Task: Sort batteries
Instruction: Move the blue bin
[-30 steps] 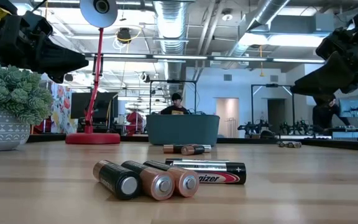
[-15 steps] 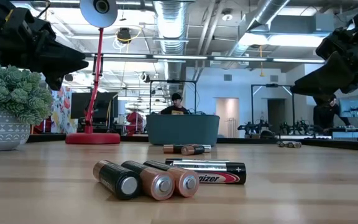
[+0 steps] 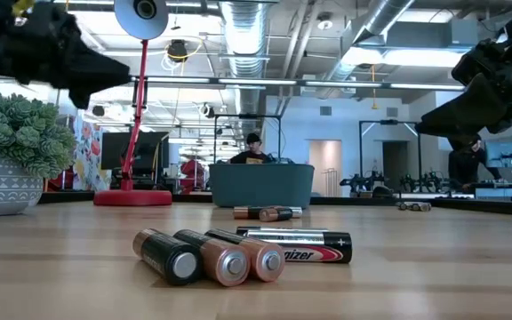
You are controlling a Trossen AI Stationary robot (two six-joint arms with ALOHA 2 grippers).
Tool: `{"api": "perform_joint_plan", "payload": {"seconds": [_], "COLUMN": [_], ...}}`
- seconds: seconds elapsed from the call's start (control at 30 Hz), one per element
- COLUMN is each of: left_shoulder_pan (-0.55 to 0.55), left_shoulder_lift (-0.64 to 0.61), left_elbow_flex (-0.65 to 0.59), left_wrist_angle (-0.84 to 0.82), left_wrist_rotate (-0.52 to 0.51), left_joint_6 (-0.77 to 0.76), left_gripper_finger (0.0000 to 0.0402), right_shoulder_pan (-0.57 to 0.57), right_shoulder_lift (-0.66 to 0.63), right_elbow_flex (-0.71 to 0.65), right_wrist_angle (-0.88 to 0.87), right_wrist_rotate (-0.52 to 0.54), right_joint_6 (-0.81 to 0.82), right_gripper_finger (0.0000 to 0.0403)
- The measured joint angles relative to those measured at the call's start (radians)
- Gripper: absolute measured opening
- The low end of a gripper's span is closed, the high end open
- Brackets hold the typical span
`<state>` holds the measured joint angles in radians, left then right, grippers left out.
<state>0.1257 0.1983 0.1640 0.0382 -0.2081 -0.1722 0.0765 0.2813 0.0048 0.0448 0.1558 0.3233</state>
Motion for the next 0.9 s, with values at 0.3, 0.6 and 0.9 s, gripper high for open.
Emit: {"api": "perform_joint_plan", "payload": {"seconds": [0.3, 0.6, 0.9], "left_shoulder_pan": [0.000, -0.002, 0.013], "left_shoulder_lift": [0.435, 0.818, 1.095], "left_elbow_flex": [0.257, 0.483, 0.782], "left_wrist_angle": [-0.003, -0.006, -0.226], "left_wrist_rotate": [-0.141, -0.145, -0.013], "left_joint_6": [-0.020, 0.021, 0.037], "left_gripper_finger": [0.0082, 0.0082, 0.0082], "right_shoulder_pan": [0.000, 0.000, 0.000], "right_shoulder_lift": [0.000, 0.000, 0.000], "right_elbow_flex": [0.000, 0.000, 0.000], "right_wrist_angle": [0.000, 0.000, 0.000], "right_wrist_rotate": [0.000, 0.000, 0.000], "right_joint_6": [0.000, 0.000, 0.000], "right_gripper_finger": [0.0118, 0.0118, 0.0118]}}
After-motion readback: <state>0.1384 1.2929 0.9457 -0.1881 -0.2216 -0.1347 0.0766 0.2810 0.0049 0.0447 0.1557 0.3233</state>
